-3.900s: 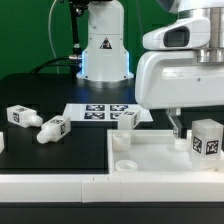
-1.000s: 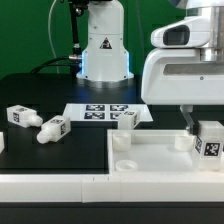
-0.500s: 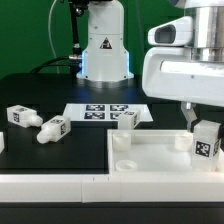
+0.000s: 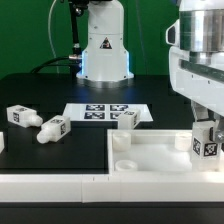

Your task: Assemble square table

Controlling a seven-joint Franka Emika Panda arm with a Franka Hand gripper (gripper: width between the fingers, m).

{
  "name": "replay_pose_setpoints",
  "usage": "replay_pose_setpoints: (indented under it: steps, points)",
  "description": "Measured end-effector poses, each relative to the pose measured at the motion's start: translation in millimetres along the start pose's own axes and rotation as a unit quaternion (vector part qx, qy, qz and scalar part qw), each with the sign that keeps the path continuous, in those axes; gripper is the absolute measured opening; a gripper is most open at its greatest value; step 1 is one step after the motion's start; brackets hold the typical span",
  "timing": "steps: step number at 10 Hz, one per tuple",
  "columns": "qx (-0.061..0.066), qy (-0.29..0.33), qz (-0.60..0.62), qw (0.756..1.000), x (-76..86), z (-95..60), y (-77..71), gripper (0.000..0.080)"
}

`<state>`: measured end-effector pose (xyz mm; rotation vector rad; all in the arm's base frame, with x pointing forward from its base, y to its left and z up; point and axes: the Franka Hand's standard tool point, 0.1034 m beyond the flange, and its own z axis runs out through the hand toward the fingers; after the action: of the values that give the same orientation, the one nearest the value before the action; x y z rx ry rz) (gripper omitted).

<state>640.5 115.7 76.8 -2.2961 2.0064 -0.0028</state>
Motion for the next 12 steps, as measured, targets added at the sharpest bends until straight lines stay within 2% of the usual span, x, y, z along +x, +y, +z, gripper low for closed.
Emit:
replay_pose_setpoints:
  steps: [3, 6, 7, 10, 11, 12]
  points:
    - [0.000, 0.000, 0.092, 0.996, 0.0, -0.1, -0.2, 0.0286]
    - [0.008, -0.010, 0.263, 0.965, -1.5, 0.0, -3.2, 0.0286]
    - [0.013, -0.010, 0.259, 0.966, -1.6, 0.5, -3.5, 0.0286]
    - [0.015, -0.010, 0.240, 0.971, -1.5, -1.3, -3.3, 0.0299]
    - [0.021, -0.012, 0.231, 0.973, -1.1, -10.1, -1.8, 0.0492]
    - [0.029, -0.020, 0.218, 0.975, -0.4, -27.3, 4.5, 0.0598]
